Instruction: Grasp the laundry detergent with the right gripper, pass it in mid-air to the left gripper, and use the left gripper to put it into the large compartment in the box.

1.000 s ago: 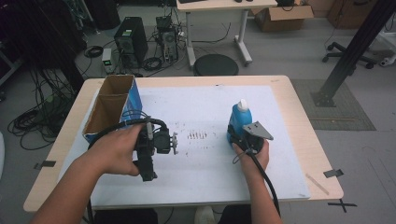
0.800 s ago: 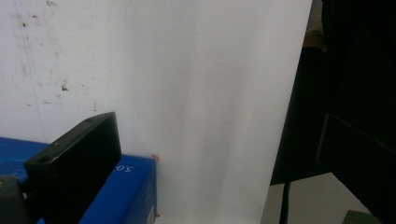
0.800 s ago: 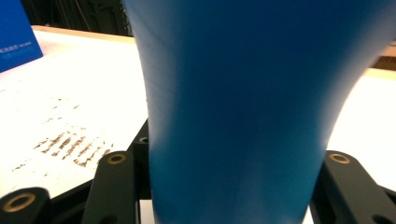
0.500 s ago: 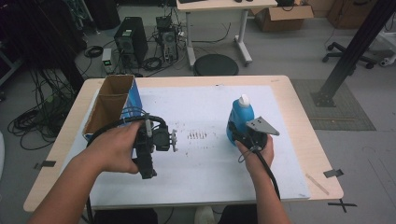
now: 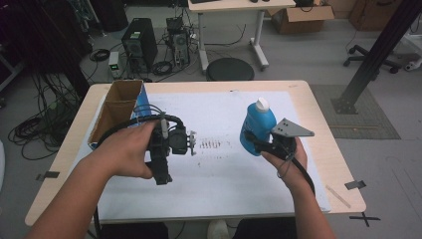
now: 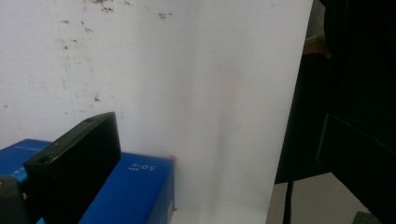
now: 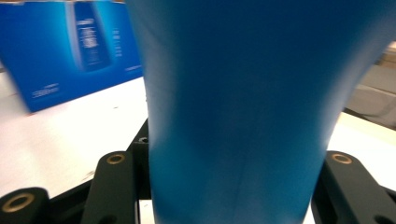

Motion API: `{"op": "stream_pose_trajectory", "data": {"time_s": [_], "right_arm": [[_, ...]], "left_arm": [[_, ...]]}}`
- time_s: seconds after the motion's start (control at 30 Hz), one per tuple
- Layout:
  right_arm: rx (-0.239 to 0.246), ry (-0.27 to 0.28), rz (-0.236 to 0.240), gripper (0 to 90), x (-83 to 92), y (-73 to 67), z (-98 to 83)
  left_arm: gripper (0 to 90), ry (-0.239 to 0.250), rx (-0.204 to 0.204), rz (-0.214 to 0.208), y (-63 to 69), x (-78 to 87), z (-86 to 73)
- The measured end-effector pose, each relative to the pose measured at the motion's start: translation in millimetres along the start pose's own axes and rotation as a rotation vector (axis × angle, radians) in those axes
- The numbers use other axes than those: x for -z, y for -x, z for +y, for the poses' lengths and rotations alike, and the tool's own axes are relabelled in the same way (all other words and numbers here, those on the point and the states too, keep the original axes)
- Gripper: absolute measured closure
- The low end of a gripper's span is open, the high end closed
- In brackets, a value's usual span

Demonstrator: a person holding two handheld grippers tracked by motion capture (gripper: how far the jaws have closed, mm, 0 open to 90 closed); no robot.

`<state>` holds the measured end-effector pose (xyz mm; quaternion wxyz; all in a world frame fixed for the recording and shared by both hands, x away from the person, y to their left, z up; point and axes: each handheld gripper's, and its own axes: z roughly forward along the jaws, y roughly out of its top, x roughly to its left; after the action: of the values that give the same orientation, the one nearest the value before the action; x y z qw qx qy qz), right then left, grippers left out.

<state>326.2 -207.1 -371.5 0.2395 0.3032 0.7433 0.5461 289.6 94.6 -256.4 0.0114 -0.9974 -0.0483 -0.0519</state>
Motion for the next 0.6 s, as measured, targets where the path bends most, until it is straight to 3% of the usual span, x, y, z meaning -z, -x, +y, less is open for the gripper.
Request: {"op": "stream_pose_trajectory", "data": {"time_s": [0.37,0.6], "right_arm": [[0.117,-0.056,0.209,45.5,20.3,2.3,14.9],[0.180,-0.070,0.337,45.4,20.3,-9.9,15.6]], "left_arm": [[0.2,0.000,-0.012,-0.009,-4.4,11.3,11.3],[0.2,0.006,-0.023,-0.021,-6.8,16.1,21.7]]}}
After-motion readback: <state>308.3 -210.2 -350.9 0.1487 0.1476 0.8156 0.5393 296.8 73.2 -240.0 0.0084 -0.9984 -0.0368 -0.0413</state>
